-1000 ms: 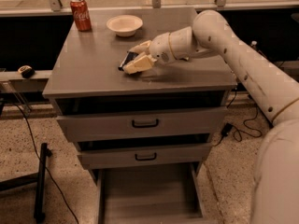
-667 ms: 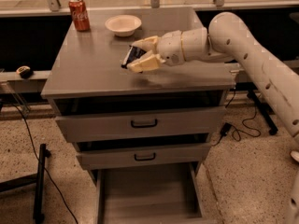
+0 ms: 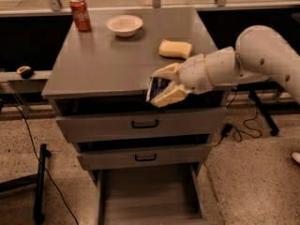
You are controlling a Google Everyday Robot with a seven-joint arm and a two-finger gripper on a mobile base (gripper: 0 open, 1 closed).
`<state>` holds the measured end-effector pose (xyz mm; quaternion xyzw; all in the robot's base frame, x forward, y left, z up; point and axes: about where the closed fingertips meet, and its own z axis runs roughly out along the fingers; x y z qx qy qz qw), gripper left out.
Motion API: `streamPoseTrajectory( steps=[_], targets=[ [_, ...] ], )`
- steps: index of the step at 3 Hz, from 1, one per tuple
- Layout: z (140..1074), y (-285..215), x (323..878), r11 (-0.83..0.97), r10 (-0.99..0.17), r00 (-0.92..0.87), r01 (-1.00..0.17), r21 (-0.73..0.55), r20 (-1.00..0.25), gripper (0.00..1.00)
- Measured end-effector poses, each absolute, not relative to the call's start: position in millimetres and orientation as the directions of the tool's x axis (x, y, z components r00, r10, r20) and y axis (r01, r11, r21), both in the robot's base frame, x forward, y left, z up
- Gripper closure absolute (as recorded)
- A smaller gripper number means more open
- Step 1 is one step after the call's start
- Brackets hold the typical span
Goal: Place rxbar blueberry into bottom drawer
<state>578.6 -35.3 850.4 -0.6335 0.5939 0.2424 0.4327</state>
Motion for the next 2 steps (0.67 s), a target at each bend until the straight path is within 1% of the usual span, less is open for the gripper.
streamPoseTrajectory(
  steps=[1, 2],
  targets=[
    [826, -80, 539, 0.165, -0.559, 0.100, -0.959, -0.229, -0.823, 1.00],
    [821, -92, 533, 0.184, -0.563, 0.080, -0.958, -0.219, -0.822, 1.00]
  ],
)
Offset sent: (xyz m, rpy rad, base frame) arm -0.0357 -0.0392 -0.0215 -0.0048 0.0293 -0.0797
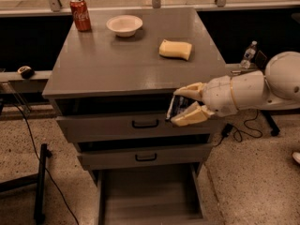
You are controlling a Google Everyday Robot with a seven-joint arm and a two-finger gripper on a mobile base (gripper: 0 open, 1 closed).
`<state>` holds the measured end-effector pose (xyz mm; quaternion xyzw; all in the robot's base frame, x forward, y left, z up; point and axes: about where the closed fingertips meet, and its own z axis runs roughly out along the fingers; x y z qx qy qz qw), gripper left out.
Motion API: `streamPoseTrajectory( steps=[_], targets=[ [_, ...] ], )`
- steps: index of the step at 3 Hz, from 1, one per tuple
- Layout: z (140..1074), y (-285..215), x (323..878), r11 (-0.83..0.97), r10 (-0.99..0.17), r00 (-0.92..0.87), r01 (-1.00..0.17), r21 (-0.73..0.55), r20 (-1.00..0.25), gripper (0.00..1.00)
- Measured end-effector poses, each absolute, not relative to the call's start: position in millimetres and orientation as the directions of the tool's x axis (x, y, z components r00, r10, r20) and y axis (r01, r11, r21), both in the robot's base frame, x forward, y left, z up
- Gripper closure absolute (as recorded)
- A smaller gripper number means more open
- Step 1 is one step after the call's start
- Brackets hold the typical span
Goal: Place rxbar blueberry into bottom drawer
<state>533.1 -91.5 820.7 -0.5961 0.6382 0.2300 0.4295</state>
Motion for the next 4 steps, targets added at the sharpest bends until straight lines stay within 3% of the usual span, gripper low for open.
streamPoseTrajectory(
  steps=[2, 4],
  targets=[
    [746, -41, 541, 0.137, -0.682, 0.081, -0.962, -0.235, -0.727, 1.00],
    [523, 23, 482, -0.040, -0.640, -0.019, -0.997, 0.058, -0.768, 1.00]
  ],
)
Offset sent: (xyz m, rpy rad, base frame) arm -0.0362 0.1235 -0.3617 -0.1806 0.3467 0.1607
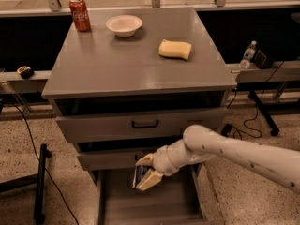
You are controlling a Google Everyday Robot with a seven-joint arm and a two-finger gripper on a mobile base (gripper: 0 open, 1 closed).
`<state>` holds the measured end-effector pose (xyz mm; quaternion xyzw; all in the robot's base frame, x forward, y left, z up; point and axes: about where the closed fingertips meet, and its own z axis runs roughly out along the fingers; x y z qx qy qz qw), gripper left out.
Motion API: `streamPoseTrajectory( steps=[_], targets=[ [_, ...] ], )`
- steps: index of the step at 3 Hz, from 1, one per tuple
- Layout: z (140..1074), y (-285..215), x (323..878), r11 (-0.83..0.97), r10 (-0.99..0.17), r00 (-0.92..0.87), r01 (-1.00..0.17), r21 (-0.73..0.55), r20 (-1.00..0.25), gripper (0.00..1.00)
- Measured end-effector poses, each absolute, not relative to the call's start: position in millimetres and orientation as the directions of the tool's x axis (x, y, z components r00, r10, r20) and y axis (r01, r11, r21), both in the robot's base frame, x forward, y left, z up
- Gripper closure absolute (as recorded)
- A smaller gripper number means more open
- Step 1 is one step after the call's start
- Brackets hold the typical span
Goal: Place rxbar blueberry into bottom drawer
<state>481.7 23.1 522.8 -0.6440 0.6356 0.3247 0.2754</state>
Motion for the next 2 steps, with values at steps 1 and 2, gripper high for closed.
streamPoseTrajectory(
  steps=[1, 2],
  targets=[
    [497.7, 29.2, 469.8, -0.045, -0.622, -0.059, -0.993, 0.111, -0.780, 1.00],
    [505.4, 28.7, 463.4, -0.018, -0.641, -0.041, -0.997, 0.069, -0.767, 1.00]
  ],
)
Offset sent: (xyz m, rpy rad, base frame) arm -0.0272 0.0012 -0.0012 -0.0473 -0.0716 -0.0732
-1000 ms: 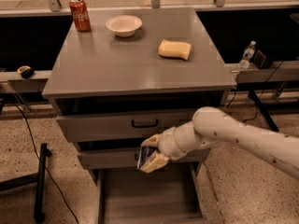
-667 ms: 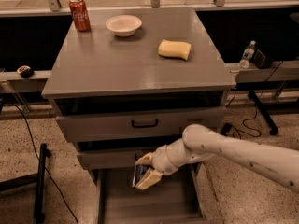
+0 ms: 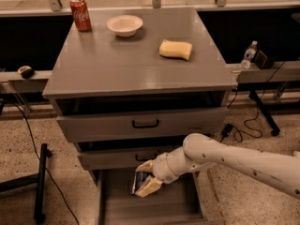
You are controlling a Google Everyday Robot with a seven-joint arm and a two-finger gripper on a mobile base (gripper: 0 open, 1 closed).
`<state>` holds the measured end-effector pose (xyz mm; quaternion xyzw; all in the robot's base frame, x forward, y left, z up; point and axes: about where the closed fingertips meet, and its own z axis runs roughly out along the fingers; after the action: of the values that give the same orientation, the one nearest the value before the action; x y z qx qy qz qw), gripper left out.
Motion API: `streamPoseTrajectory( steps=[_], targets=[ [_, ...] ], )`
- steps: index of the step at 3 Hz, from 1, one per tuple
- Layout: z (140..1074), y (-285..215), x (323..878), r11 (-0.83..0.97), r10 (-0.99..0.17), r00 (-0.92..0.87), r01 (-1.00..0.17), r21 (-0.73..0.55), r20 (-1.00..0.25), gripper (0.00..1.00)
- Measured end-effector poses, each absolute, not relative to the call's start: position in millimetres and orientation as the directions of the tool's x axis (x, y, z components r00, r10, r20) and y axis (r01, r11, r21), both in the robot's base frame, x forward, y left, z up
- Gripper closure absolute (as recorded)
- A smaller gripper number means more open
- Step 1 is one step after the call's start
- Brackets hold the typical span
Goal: Place rxbar blueberry into bottom drawer
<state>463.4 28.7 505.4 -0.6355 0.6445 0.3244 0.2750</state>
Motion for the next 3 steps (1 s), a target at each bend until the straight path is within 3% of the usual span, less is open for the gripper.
streamPoseTrajectory(
  steps=[1, 2, 3],
  targets=[
    [494, 10, 478, 0.087, -0.620, -0.027, -0.996, -0.034, -0.784, 1.00],
    [446, -23, 535, 0.270, -0.521, 0.000, -0.948, -0.165, -0.854, 1.00],
    [398, -25, 544, 0.237, -0.474, 0.008, -0.962, -0.136, -0.881, 1.00]
  ],
)
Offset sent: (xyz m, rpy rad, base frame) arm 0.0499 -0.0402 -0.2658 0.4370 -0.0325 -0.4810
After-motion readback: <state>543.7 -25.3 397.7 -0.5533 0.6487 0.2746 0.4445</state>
